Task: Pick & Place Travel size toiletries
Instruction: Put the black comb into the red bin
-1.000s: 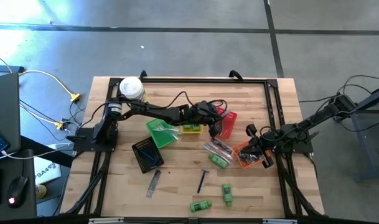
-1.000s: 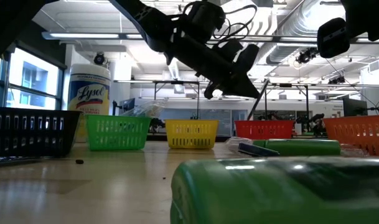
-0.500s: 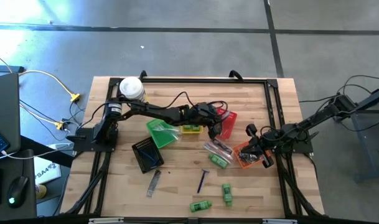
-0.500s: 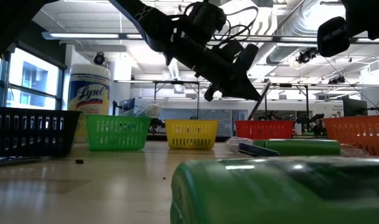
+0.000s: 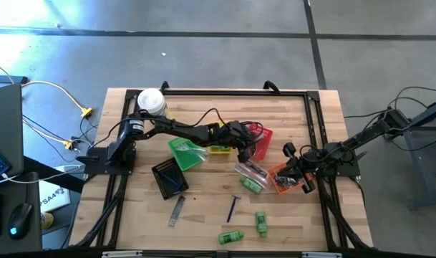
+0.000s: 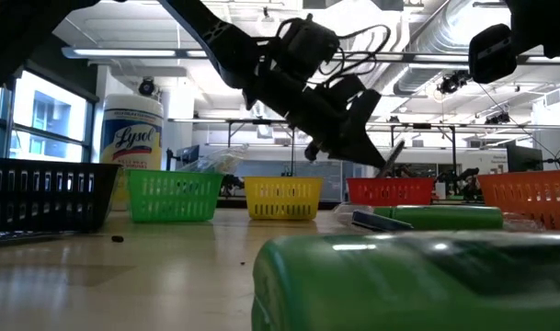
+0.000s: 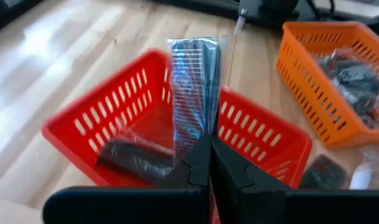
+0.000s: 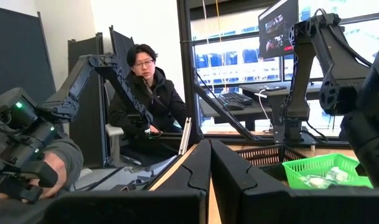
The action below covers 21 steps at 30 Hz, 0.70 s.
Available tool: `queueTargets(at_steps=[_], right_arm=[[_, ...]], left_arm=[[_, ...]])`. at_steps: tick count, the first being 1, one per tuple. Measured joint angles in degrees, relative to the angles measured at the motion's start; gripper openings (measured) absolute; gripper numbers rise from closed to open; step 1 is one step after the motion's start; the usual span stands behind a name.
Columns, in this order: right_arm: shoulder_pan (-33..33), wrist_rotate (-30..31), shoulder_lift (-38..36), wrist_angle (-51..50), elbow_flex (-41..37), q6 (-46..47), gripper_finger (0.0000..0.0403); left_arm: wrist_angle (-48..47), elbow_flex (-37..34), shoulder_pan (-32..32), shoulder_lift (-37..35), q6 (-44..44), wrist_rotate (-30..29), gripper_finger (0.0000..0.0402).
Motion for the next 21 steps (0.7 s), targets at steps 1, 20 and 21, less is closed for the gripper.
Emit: queueTargets(at_steps=[1,20,21], right_arm=[[0.0,0.0,0.0,0.0,0.0,0.0,0.0004],[0.0,0.0,0.0,0.0,0.0,-0.9,0.0004],[0.0,0.0,0.0,0.0,0.0,-0.9,0.0004]], left_arm=[[0.3,0.0,0.0,-0.1,0.5,0.0,0.0000],[1.2,0.1,0.0,2.8,2.4,-1.0,0.0000],[0.8,0.1,0.0,2.9,2.1,-1.0,0.0000]])
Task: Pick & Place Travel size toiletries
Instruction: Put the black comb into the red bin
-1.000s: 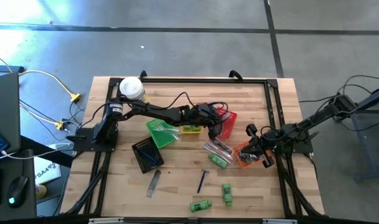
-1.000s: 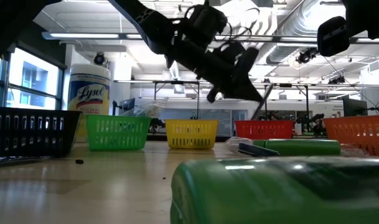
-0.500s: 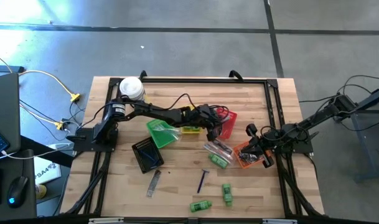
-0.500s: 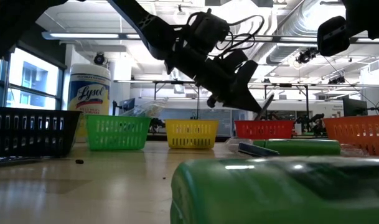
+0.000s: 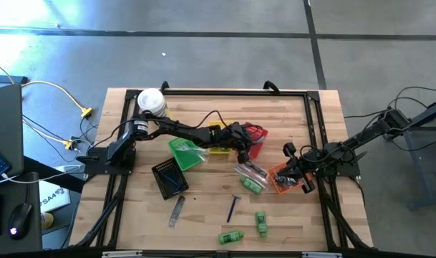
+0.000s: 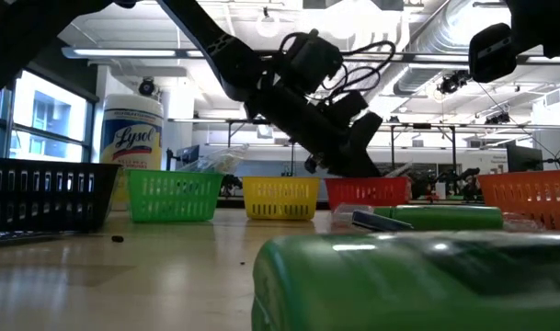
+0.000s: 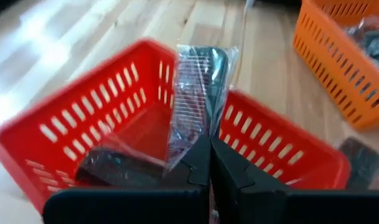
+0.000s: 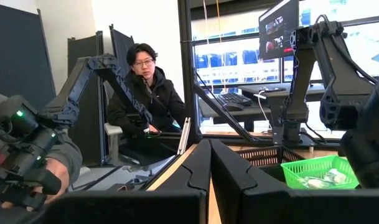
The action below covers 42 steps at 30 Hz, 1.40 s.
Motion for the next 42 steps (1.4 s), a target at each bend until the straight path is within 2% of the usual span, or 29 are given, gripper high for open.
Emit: queueTargets(at_steps=[4,8,15,29,33,42], right_arm=[[0.0,0.0,0.0,0.0,0.0,0.0,0.0004],[0.0,0.0,0.0,0.0,0.0,0.0,0.0004],[0.0,0.0,0.0,0.0,0.0,0.0,0.0004],[0.0,0.0,0.0,0.0,0.0,0.0,0.0004],[0.0,0.0,0.0,0.0,0.0,0.0,0.0004],[0.0,0.0,0.0,0.0,0.0,0.0,0.0004]], left_arm=[[0.3,0.0,0.0,0.0,-0.1,-0.3,0.0000],[0.1,0.0,0.0,0.0,-3.8,-3.9,0.0000],[-0.3,0.0,1.3,0.2,-8.2,-4.0,0.0000],[-0.1,0.0,1.8,1.3,-7.2,-3.7,0.0004],[0.1,0.0,1.8,1.3,-7.2,-3.7,0.0035],[1.1,0.0,1.8,1.3,-6.9,-2.9,0.0158]])
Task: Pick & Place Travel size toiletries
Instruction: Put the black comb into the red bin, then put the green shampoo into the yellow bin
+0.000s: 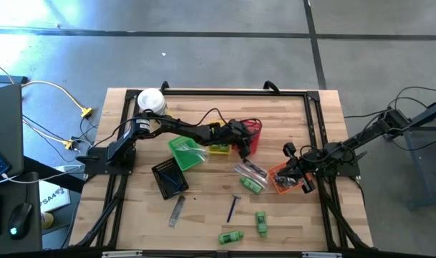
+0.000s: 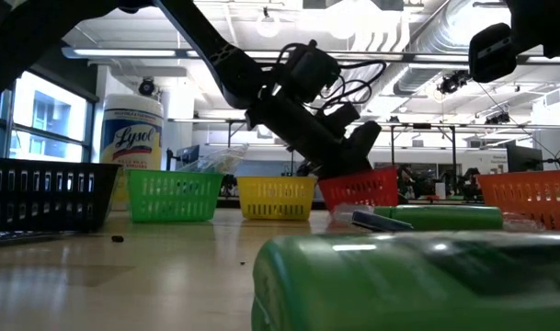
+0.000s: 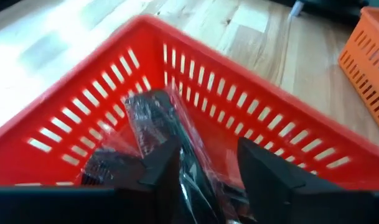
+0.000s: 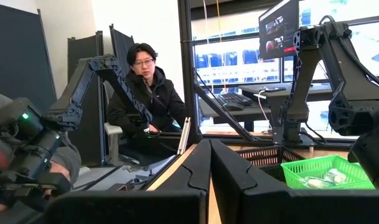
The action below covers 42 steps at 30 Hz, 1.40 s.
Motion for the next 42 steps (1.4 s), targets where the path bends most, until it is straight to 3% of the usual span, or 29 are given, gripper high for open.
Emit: queueTargets(at_steps=[5,13,20,26,30,34,38,42], right_arm=[[0.0,0.0,0.0,0.0,0.0,0.0,0.0004],[0.0,-0.4,0.0,-0.1,0.0,0.0,0.0004],[0.0,-2.8,0.0,-0.4,0.0,2.6,0.0004],[0.1,-3.3,0.0,-1.0,0.0,2.6,0.0004],[0.9,-3.0,0.1,-2.3,0.0,2.6,0.0004],[1.9,-2.8,0.1,-2.3,0.0,2.4,0.0004],[2.6,-2.8,0.3,-2.2,0.0,1.2,0.0004],[2.6,-2.8,0.4,-1.9,0.0,0.9,0.0004]], left_arm=[[2.9,0.0,0.0,0.0,1.6,3.0,0.0189],[-1.4,3.6,-0.1,0.0,2.7,4.9,0.0196],[-16.8,9.3,-0.2,-5.0,8.4,13.0,0.0196],[-35.8,12.1,-2.1,-14.4,16.7,10.7,0.0193],[-47.7,12.3,-5.0,-23.1,21.7,4.2,0.0159],[-58.1,12.0,-8.9,-31.0,23.6,-3.2,0.0089],[-58.0,8.1,-11.9,-40.0,21.8,-4.0,0.0014],[-56.0,0.3,-13.4,-50.4,17.4,-8.1,0.0012]])
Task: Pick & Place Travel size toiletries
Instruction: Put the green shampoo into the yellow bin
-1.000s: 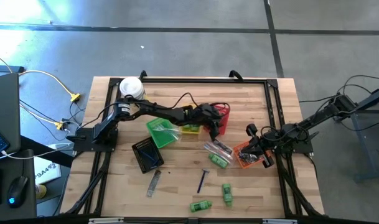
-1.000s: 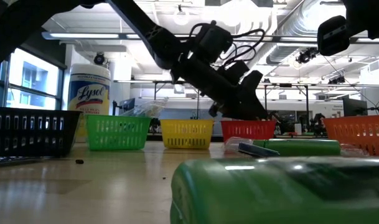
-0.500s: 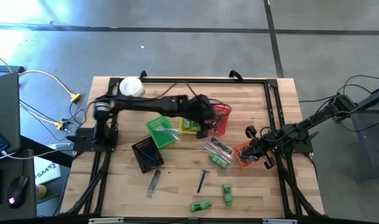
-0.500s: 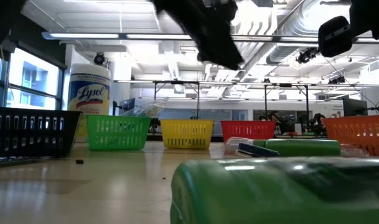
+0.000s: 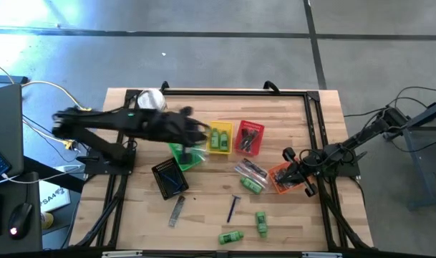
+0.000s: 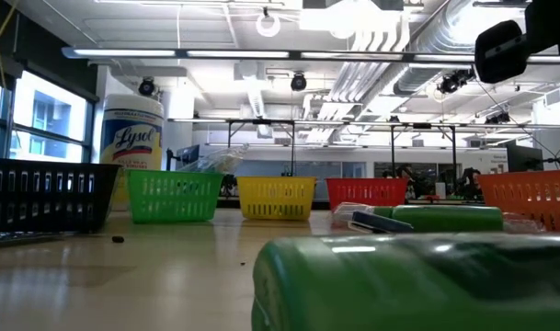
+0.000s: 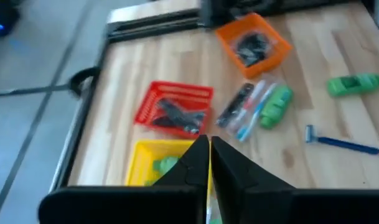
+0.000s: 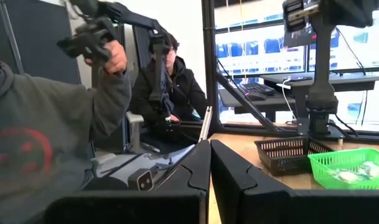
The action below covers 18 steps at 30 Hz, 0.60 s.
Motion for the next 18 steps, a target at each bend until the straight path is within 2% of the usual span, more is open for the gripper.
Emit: queueTargets(at_steps=[3,10,14,18], right_arm=[[0.0,0.1,0.0,0.0,0.0,0.0,0.0004],[0.0,3.5,0.0,-0.1,0.0,-0.1,0.0004],[0.0,5.1,0.0,0.1,0.0,-1.1,0.0004],[0.0,7.7,0.0,0.1,0.0,-2.1,0.0004]], left_arm=[[7.8,-11.3,-1.1,-9.5,-2.6,-3.1,0.0008],[29.8,-41.5,-1.6,-32.5,-4.4,-4.8,0.0001],[38.8,-54.0,-1.6,-41.8,-2.9,-4.9,0.0001],[46.1,-63.3,-1.6,-47.3,-0.4,-7.0,0.0000]])
